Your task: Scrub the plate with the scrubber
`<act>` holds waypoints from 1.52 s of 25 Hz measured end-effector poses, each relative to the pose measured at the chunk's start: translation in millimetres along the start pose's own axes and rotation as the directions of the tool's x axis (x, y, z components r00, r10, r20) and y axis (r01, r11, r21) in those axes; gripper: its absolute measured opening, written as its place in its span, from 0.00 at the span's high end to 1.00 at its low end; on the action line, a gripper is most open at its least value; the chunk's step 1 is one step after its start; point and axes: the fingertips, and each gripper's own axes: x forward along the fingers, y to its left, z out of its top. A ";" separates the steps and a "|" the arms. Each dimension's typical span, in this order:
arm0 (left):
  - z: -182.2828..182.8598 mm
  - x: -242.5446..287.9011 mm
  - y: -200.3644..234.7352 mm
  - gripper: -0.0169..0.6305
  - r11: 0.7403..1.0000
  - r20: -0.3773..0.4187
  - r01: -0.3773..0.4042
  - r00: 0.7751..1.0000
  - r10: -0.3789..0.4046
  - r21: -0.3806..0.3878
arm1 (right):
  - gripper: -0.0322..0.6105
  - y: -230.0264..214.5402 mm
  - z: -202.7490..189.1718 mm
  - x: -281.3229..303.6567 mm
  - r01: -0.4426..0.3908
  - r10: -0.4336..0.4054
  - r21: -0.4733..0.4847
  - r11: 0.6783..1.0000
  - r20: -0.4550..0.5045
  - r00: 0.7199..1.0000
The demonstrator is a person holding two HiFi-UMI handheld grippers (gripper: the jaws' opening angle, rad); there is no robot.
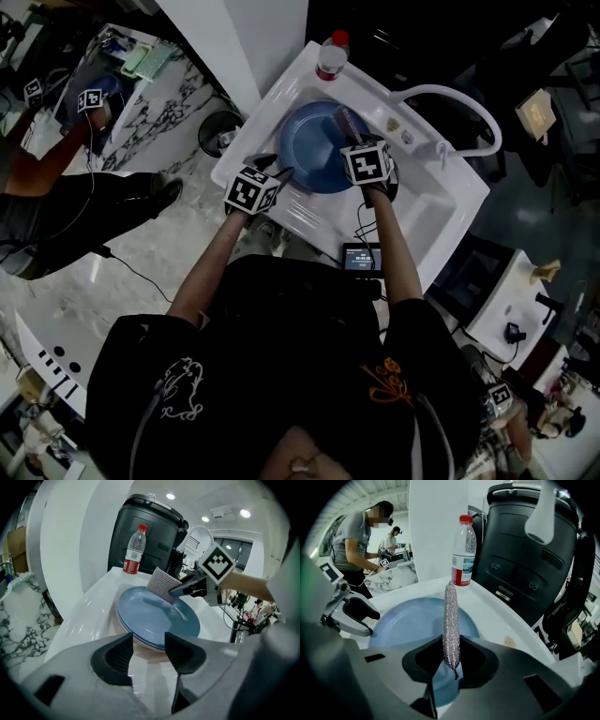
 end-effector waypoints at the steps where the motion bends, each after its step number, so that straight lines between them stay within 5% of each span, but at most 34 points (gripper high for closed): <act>1: -1.2 1.1 0.2 0.65 1.000 -0.001 -0.001 1.000 0.001 0.000 | 0.83 -0.8 3.8 4.7 0.016 -0.016 -0.025 1.000 -0.008 1.000; 7: -3.1 4.0 3.1 0.66 1.000 0.013 0.011 1.000 -0.011 -0.019 | 0.83 -4.7 18.7 28.3 0.108 -0.115 -0.147 0.983 -0.038 0.993; 13: -2.9 4.1 1.7 0.65 1.000 0.021 0.017 1.000 -0.016 -0.024 | 0.82 8.7 24.4 36.1 0.110 -0.128 -0.266 0.958 -0.051 0.990; 28: -3.0 3.8 1.7 0.66 0.999 0.048 0.038 0.998 -0.037 -0.021 | 0.83 76.3 18.6 36.5 -0.046 0.012 -0.541 0.840 -0.066 0.998; 38: -2.9 2.8 1.1 0.66 0.998 0.064 0.057 0.996 -0.056 -0.020 | 0.83 112.4 -3.5 16.8 -0.160 0.108 -0.661 0.733 -0.118 0.987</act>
